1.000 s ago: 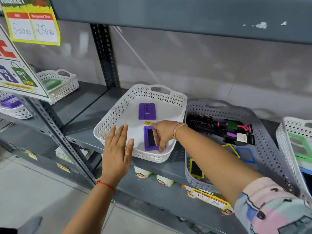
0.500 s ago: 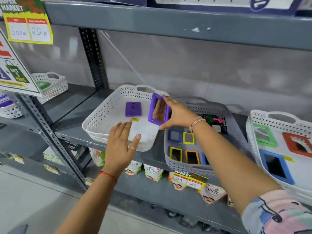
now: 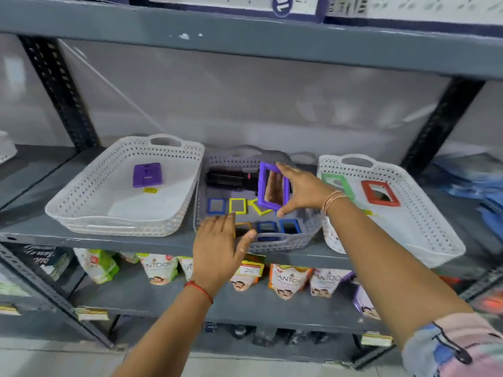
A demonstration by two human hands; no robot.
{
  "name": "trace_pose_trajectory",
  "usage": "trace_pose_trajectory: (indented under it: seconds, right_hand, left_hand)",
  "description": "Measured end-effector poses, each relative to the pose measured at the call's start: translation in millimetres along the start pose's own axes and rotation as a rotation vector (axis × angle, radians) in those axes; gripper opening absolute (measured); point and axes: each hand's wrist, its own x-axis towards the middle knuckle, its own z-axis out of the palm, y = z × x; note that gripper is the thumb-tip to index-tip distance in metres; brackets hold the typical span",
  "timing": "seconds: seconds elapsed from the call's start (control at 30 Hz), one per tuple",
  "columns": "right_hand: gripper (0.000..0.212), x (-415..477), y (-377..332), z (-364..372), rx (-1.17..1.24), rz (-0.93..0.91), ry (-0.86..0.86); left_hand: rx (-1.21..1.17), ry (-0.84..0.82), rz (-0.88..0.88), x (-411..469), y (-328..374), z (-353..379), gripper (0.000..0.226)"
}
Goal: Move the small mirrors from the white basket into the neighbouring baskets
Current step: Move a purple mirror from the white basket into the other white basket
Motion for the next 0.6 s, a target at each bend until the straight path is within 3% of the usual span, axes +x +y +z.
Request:
trace_pose_trajectory:
  seconds: [0.33,0.47,0.6]
  right_hand:
    - [0.108,-61.2,89.7,-37.6,0.071,0.219,0.046]
    - [0.093,-87.8,137.3,-50.4,0.019,0.378,-0.046]
    - [0.096,-106.4,171.0,-44.8,0.055,0.539,-0.177]
  left_hand:
    - [0.030,0.089,-0.040,1.2,8.6,5.4,0.075]
    - [0.071,0.084,-0.060,4.5,12.0,8.6,0.078]
    - [0.086,0.064,-0.084,4.6,12.3,10.0,0.079]
